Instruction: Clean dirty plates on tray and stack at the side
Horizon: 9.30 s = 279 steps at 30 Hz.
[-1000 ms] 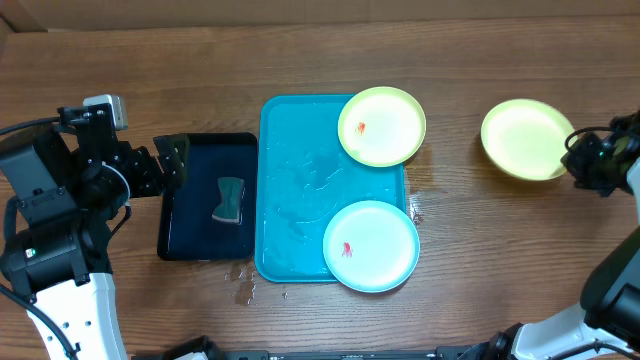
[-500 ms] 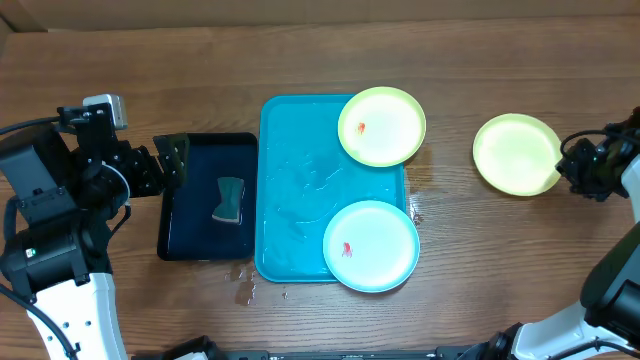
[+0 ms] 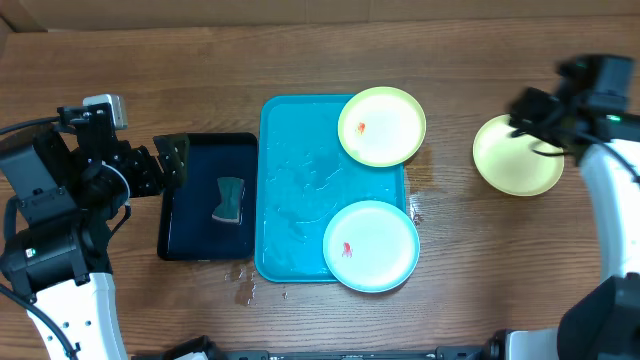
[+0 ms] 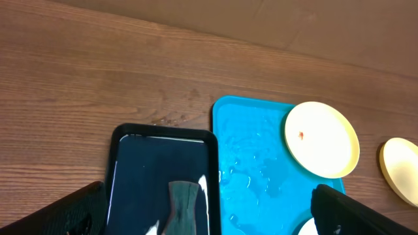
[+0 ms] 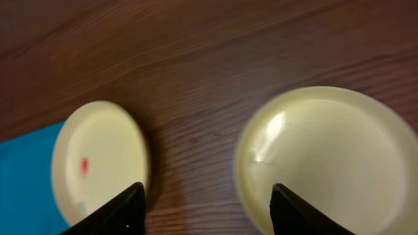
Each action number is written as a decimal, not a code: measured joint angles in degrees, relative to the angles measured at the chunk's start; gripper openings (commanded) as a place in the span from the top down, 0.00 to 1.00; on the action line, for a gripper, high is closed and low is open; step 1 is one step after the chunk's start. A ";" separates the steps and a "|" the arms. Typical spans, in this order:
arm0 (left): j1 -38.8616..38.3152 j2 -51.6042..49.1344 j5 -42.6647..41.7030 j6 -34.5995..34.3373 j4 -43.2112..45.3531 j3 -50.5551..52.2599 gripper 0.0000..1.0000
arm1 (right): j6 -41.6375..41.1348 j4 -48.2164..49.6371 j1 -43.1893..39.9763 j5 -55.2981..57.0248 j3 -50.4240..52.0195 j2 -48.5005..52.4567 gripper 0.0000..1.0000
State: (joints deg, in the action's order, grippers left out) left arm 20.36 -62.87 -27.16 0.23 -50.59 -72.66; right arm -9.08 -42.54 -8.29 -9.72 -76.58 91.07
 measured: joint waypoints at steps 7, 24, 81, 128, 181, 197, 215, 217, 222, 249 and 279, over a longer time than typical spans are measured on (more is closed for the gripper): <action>0.00 0.00 0.02 0.00 0.00 0.00 0.00 | -0.76 0.96 10.97 0.70 0.00 8.98 0.37; 0.00 0.00 0.00 0.02 0.02 0.00 0.00 | -5.33 7.32 16.35 1.25 0.22 20.57 0.67; 0.00 0.00 6.51 -2.23 -5.77 0.17 0.06 | -30.73 5.35 32.81 4.66 0.28 19.02 0.34; -21.94 -19.98 25.49 -17.94 27.06 30.97 0.28 | -13.38 -7.48 32.81 8.52 -2.45 -11.19 0.32; -21.94 -28.20 37.03 -15.08 15.61 15.61 0.96 | -13.40 -7.69 32.81 7.56 -2.45 -11.19 0.01; -21.94 -29.20 35.91 -15.13 18.88 15.23 0.96 | -13.40 -11.23 32.81 4.11 -2.45 -11.19 0.00; -21.94 -39.91 31.76 -15.08 22.23 15.19 0.96 | -13.40 -13.73 32.81 3.96 -2.45 -11.19 0.00; -21.94 -39.91 31.69 -15.08 22.21 15.17 0.96 | -13.38 -13.66 32.81 3.93 -2.45 -11.19 0.00; -21.94 -39.65 31.63 -15.06 20.20 14.21 0.96 | -13.42 -13.64 32.81 3.93 -2.45 -11.19 0.00; -21.94 -24.79 33.40 -15.28 15.32 10.75 0.96 | -13.38 -13.60 32.81 3.96 -2.45 -11.19 0.00; -24.74 -26.53 22.38 -16.79 18.16 7.93 0.96 | -13.35 -12.17 32.81 8.63 -2.47 -4.83 0.09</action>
State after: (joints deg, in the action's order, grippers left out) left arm -4.38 -89.41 -4.78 -16.56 -32.42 -64.73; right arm -22.44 -54.72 24.51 -1.08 -79.05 86.24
